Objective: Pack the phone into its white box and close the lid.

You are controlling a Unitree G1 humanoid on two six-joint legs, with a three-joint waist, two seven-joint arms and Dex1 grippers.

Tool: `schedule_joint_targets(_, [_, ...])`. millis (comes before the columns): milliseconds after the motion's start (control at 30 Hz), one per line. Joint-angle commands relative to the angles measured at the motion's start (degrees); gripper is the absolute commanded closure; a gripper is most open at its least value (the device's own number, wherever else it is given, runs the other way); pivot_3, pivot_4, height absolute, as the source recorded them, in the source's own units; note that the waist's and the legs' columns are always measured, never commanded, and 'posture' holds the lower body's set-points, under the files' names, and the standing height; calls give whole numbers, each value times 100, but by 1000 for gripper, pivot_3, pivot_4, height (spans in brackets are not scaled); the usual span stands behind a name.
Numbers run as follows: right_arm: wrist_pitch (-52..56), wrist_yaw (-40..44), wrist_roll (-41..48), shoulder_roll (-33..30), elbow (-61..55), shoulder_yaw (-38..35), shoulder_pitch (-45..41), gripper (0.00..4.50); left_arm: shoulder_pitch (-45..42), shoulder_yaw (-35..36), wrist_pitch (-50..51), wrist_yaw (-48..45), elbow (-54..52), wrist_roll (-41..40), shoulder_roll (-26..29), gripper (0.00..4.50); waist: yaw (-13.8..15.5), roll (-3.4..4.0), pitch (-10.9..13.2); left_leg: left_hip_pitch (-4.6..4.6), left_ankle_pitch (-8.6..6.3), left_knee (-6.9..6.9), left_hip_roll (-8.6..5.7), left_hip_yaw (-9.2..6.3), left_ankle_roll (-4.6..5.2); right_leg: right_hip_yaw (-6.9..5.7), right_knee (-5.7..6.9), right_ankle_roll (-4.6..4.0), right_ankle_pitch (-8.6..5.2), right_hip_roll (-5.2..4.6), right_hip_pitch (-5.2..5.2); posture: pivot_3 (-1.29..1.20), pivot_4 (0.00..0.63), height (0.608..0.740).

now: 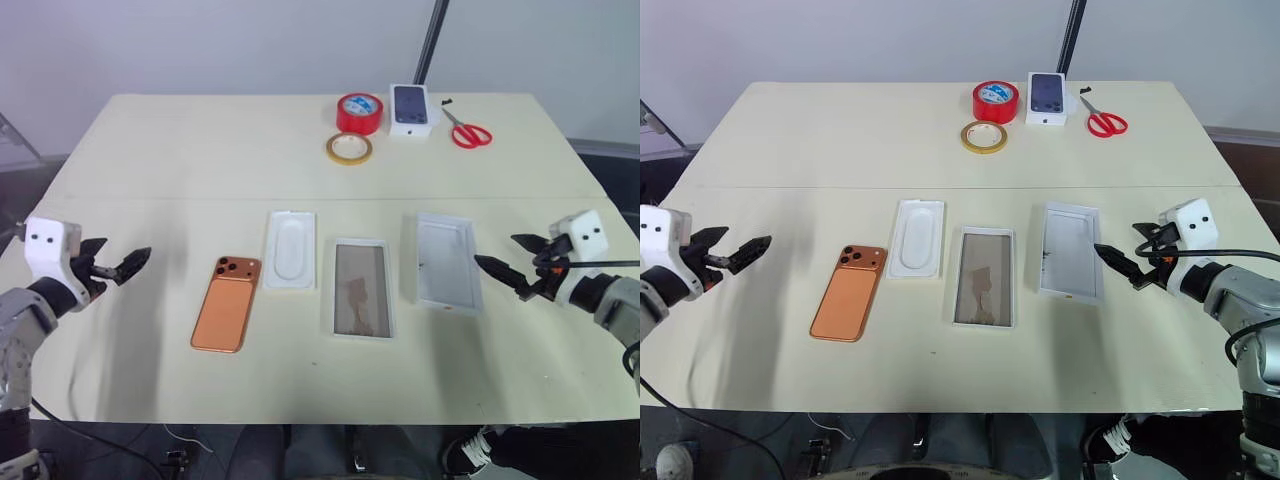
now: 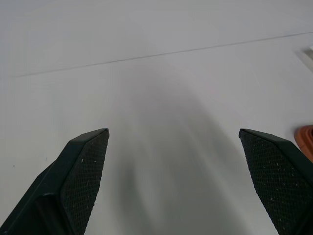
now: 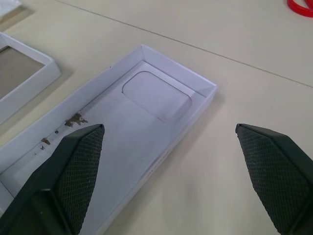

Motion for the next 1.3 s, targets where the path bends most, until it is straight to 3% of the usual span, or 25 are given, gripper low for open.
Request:
schedule_joint_targets(33, [-75,-14,100,7,-224,-37,-87,0,3,122,45,124,-314,-114,-25,42,-1,0,0,0,0,0,0,0,0,0,0,0,0,0,0,0,150,740])
schedule_joint_targets(300, [0,-23,151,-35,-358,121,-276,0,-47,-88,391,335,-858,-327,-239,42,-2,0,0,0,0,0,0,0,0,0,1,0,0,1,0,0,150,740])
schedule_joint_targets(500, [30,-97,61,77,-692,830,-586,0,-406,-1100,846,659,-1654,-559,-835,42,14,-1,0,0,0,7,-2,-1,0,-1,0,0,0,0,5,0,150,740])
schedule_joint_targets(667, [122,-239,64,274,-1091,1448,-993,0,-939,-1839,1786,1049,-2127,-926,-1229,42,0,-2,0,0,0,8,0,-6,0,-2,3,0,0,8,4,0,150,740])
schedule_joint_targets(967, [77,-297,-17,403,-1203,1691,-1113,0,-2419,-1760,3666,2841,-1208,-818,-2421,42,26,-5,1,-1,0,17,-5,-12,0,-9,2,1,0,11,9,0,150,740])
schedule_joint_targets(1100, [174,-264,69,373,-1447,1696,-987,0,-2873,-1546,4071,3160,-698,-792,-2918,42,21,-6,1,-2,0,17,-7,-10,0,-13,2,2,0,11,8,0,150,740])
schedule_joint_targets(1300, [272,-6,146,178,-1879,1785,-744,0,-3365,-1512,4577,3252,65,-686,-3205,42,16,-6,1,-2,2,16,-6,-11,-3,-13,3,2,0,13,7,0,150,740])
